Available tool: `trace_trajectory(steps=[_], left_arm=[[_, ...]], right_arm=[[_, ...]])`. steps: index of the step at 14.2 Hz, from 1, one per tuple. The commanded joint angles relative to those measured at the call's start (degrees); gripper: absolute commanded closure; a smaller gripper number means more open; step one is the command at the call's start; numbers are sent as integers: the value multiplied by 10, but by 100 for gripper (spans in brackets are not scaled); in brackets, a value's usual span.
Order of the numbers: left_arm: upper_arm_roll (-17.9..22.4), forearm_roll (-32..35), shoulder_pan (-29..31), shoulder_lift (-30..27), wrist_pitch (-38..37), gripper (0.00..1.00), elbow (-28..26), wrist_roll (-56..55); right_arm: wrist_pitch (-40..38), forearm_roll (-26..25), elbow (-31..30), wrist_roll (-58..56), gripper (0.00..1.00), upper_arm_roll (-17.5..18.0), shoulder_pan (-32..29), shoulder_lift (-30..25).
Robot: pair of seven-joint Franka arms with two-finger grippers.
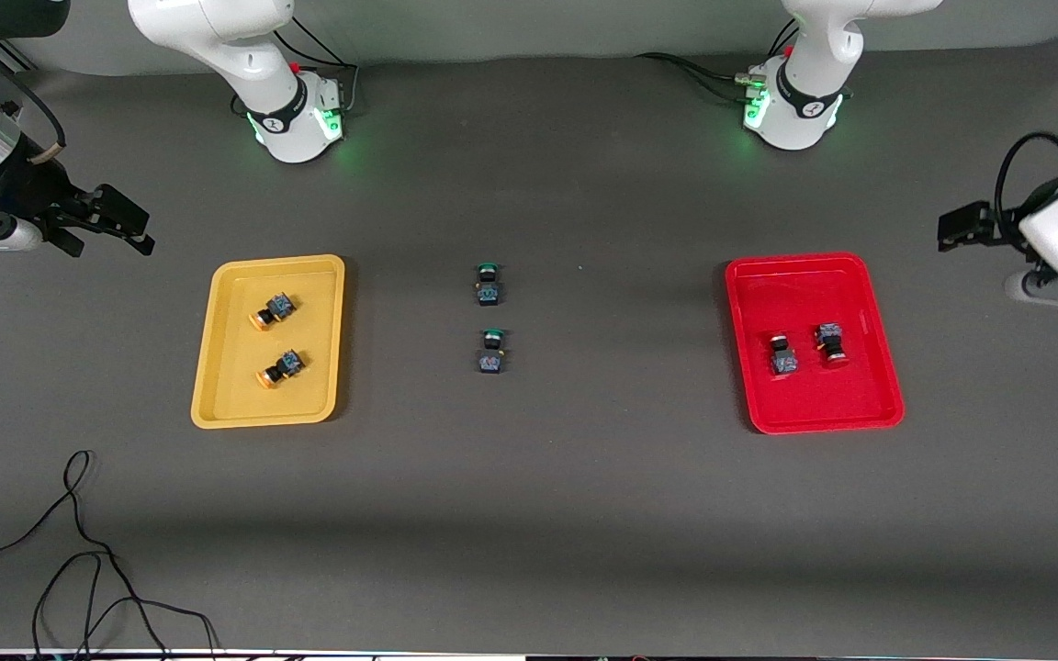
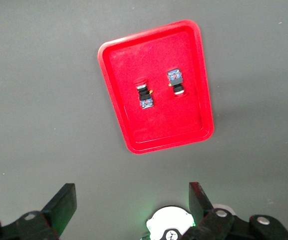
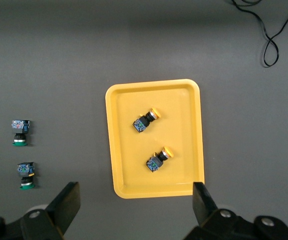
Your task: Place red and yellow buttons in trays
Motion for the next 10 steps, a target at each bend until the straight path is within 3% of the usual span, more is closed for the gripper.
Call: trace_trajectory(steps=[1,5,10], left_arm=[[4,-10,-5,-20,14,0,-21,1],[3,-20,1,-42,59,0,-63,-5],[3,-22,-6,-42,58,0,-62,-17]], right_arm=[[-21,-7,38,-14,0,-1,1,25],[-34,-7,50,-14,0,-1,2,30],[-37,-7,51,-14,0,-1,2,33]])
